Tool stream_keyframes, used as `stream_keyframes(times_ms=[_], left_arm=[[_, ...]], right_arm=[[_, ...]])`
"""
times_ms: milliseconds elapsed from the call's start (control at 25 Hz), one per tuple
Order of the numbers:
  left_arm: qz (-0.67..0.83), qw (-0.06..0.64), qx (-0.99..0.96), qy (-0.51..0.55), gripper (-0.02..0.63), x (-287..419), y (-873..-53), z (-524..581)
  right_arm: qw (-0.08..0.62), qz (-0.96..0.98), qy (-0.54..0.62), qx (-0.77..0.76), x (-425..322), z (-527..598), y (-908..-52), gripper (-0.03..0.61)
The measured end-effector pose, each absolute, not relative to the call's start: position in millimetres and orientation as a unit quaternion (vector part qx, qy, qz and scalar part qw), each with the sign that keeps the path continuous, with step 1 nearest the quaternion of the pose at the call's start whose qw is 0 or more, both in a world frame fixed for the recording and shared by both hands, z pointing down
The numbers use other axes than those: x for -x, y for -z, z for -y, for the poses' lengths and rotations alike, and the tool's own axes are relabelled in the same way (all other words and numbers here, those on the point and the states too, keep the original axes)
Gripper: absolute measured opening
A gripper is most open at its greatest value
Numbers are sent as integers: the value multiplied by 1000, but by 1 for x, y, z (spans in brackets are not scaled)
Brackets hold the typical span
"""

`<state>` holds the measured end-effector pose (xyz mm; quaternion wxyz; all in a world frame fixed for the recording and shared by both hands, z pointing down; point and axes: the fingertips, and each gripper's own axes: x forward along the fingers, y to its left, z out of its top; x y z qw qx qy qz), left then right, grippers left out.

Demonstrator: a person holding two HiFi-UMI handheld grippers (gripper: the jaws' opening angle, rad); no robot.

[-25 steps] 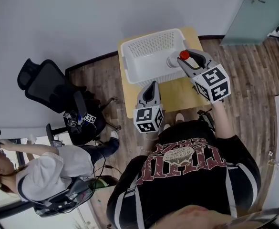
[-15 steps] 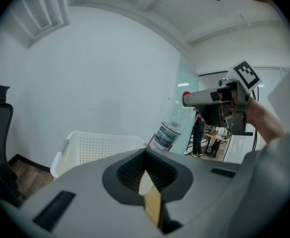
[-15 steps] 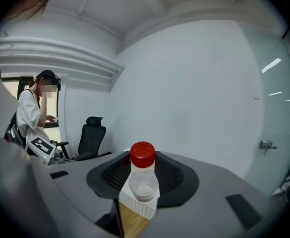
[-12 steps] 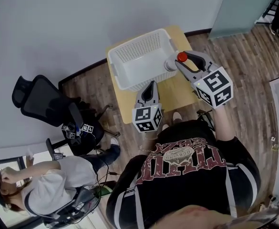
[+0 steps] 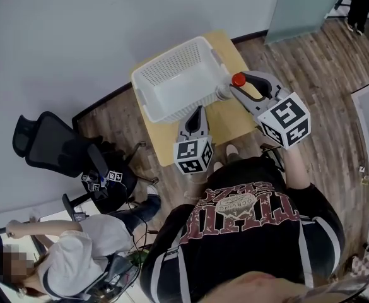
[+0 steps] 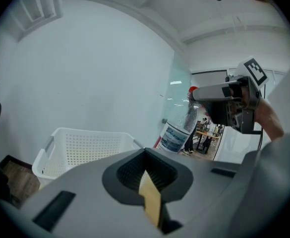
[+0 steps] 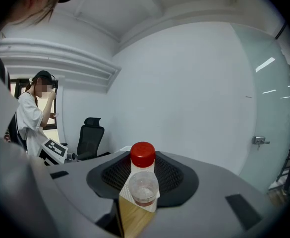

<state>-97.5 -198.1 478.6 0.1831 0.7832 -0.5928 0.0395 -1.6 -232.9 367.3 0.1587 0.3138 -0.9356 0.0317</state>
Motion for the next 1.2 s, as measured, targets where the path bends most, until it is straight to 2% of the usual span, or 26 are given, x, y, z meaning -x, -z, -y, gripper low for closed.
stream_keyframes(times_ms=[560, 1200], left_arm=[[593, 186, -782, -45, 32, 99, -480, 195], [599, 193, -776, -52, 32, 102, -493, 183]], right_arm=[[197, 928, -43, -313, 3, 236, -394, 158], [210, 925, -68, -309, 14, 235, -450, 158]])
